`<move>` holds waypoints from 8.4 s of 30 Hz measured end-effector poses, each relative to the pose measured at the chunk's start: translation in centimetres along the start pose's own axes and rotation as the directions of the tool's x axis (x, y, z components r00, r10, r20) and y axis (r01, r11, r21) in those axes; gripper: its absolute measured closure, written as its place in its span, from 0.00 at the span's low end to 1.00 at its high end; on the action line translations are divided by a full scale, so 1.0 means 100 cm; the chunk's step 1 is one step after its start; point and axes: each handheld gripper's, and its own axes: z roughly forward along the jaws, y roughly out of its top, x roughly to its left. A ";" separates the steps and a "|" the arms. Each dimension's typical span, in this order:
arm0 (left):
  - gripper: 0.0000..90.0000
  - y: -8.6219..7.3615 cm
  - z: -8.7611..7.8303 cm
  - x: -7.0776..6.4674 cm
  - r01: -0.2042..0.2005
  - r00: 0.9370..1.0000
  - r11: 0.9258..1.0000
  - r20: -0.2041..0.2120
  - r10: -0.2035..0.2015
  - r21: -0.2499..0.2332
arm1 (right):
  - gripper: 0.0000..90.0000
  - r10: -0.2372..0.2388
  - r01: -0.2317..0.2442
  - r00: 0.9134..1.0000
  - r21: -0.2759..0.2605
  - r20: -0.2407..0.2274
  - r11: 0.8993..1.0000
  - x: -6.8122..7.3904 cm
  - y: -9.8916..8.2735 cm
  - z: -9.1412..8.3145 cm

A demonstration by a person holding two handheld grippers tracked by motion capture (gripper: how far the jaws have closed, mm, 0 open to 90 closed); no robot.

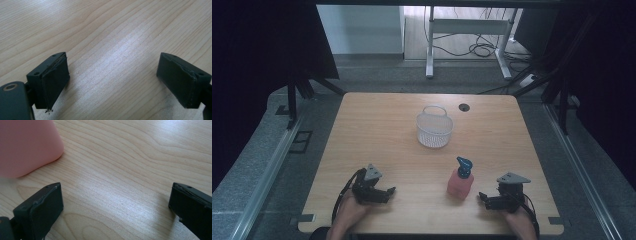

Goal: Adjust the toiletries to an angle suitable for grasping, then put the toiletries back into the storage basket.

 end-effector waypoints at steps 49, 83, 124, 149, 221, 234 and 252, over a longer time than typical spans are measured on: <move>0.11 0.000 0.000 0.001 -0.003 1.000 1.000 0.001 0.003 0.003 | 0.00 -0.023 0.023 0.999 0.002 -0.044 1.000 0.005 0.002 -0.010; 0.11 0.000 0.000 0.000 -0.005 1.000 1.000 0.000 0.005 0.004 | 0.00 -0.087 0.070 0.980 -0.097 -0.179 0.993 0.032 0.020 -0.039; 0.11 0.000 0.000 0.000 0.003 1.000 1.000 -0.005 -0.003 -0.001 | 0.35 -0.126 0.078 0.955 -0.180 -0.268 0.980 0.053 0.093 -0.043; 0.11 0.000 0.000 0.000 0.001 1.000 1.000 -0.006 -0.001 0.002 | 0.59 -0.121 0.073 0.958 -0.189 -0.261 0.979 0.055 0.106 -0.040; 0.11 0.000 0.000 0.000 -0.003 1.000 1.000 -0.009 0.003 0.004 | 0.59 -0.199 0.151 0.961 -0.236 -0.193 0.960 0.048 0.264 -0.039; 0.11 0.000 0.000 -0.001 0.002 1.000 1.000 -0.009 -0.002 0.002 | 0.59 -0.192 0.150 0.966 -0.233 -0.172 0.961 0.049 0.289 -0.019; 0.11 0.000 0.000 -0.001 0.003 1.000 1.000 -0.008 -0.003 0.000 | 0.59 -0.181 0.150 0.976 -0.227 -0.120 0.962 0.046 0.307 0.012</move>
